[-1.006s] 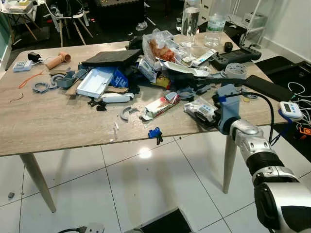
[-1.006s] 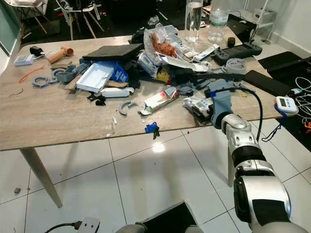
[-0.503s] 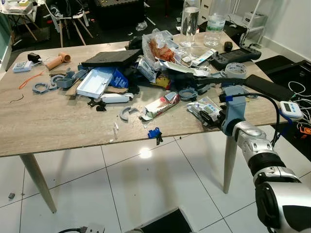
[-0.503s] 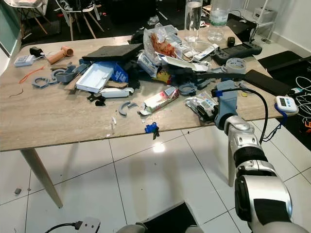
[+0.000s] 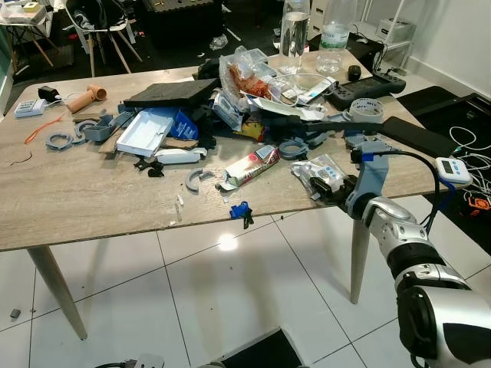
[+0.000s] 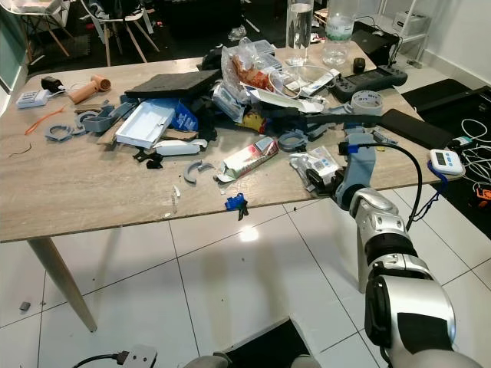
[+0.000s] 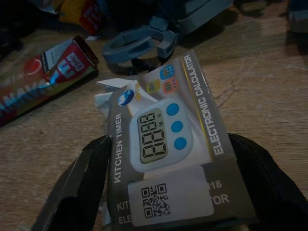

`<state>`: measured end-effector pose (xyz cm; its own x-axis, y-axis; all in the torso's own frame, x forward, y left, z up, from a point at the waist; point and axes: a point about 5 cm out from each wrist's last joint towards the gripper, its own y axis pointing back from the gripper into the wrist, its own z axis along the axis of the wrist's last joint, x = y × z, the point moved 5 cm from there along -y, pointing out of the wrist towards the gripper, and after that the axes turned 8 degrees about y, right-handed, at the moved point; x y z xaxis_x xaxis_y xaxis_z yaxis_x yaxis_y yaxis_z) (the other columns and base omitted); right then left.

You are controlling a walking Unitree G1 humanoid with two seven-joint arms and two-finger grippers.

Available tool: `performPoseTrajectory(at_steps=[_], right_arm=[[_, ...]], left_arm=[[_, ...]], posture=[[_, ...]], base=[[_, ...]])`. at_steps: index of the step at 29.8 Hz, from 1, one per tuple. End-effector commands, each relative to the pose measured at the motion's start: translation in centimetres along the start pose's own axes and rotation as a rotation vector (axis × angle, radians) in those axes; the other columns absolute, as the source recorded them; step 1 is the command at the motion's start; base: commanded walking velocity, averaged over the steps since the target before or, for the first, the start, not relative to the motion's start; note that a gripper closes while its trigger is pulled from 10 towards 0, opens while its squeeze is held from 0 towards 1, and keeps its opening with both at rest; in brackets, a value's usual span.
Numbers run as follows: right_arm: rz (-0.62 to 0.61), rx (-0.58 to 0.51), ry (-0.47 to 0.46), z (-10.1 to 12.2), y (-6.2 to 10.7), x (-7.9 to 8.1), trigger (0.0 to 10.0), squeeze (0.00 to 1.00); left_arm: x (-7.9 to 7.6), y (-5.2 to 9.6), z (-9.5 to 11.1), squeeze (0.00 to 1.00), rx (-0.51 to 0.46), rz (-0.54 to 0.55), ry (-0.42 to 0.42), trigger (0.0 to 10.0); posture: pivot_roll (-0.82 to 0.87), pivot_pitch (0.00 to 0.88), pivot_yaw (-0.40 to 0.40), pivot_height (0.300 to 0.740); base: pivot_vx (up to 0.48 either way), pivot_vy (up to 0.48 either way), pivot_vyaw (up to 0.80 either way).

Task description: Picking trash to rubbish bin

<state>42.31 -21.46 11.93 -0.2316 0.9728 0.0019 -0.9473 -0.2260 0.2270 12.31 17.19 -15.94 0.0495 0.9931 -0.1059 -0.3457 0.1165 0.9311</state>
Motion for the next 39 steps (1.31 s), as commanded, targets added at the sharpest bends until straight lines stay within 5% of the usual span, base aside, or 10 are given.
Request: performPoseTrajectory(at_steps=[1, 15, 26, 31, 32, 35, 36, 39], right_arm=[[0.020, 0.042, -0.050, -1.4, -0.1, 0.8, 0.0, 0.00], [0.025, -0.048, -0.091, 0.3, -0.1, 0.6, 0.0, 0.00], [0.107, -0.347, -0.190, 5.6, 0.3, 1.3, 0.0, 0.00], [0.299, -0.509, -0.260, 8.6, 1.3, 3.6, 0.0, 0.00], [0.428, -0.540, -0.258, 9.0, 2.0, 5.4, 3.3, 0.00], [0.515, -0.555, -0.253, 9.2, 2.5, 6.6, 3.3, 0.00], [0.640, -0.553, -0.217, 9.0, 3.5, 8.3, 10.0, 0.00], [0.753, -0.538, -0.178, 8.4, 4.4, 10.0, 10.0, 0.00]], left_arm=[[-0.5, -0.1, 0.2, 0.00, -0.009, -0.021, -0.020, 10.0], [-0.5, -0.1, 0.3, 0.00, -0.010, -0.022, -0.025, 10.0], [-0.5, -0.1, 0.3, 0.00, -0.013, -0.017, -0.022, 10.0], [-0.4, -0.1, 0.5, 0.00, -0.025, -0.001, 0.010, 10.0], [-0.3, -0.1, 0.5, 0.00, -0.031, 0.007, 0.026, 10.0], [-0.3, -0.1, 0.5, 0.00, -0.034, 0.011, 0.036, 10.0], [-0.2, -0.1, 0.5, 0.00, -0.037, 0.019, 0.048, 10.0], [-0.2, -0.1, 0.5, 0.00, -0.039, 0.028, 0.065, 10.0]], posture=[[-0.01, 0.115, 0.086, 0.740], [-0.01, 0.110, 0.085, 0.740], [-0.01, 0.115, 0.085, 0.740], [-0.01, 0.114, 0.081, 0.740], [-0.01, 0.114, 0.081, 0.740], [-0.01, 0.114, 0.081, 0.740], [-0.01, 0.112, 0.078, 0.740], [-0.01, 0.112, 0.078, 0.740]], base=[[0.000, 0.000, 0.00], [0.000, 0.000, 0.00], [0.000, 0.000, 0.00], [0.000, 0.000, 0.00], [0.000, 0.000, 0.00], [0.000, 0.000, 0.00], [0.000, 0.000, 0.00], [0.000, 0.000, 0.00]])
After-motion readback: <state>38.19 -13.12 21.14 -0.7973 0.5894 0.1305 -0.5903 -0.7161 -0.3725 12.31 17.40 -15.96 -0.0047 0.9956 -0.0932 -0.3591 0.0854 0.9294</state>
